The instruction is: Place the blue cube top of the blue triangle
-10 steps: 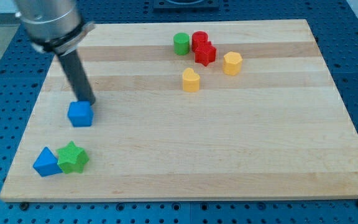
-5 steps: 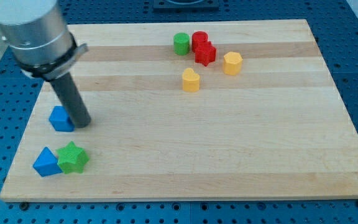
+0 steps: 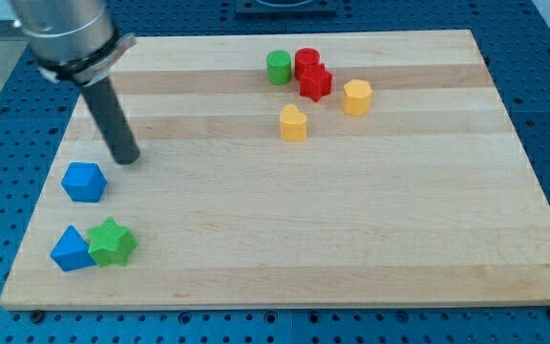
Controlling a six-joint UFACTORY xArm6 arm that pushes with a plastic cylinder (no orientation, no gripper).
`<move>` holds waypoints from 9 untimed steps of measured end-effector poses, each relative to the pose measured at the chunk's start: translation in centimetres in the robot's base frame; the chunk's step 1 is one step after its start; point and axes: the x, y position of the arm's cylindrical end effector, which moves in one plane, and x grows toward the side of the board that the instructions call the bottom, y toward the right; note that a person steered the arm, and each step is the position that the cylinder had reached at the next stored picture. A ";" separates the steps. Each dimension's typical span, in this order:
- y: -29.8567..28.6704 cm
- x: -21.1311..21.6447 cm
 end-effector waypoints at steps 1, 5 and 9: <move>-1.6 2.9; -7.8 3.6; -3.8 6.2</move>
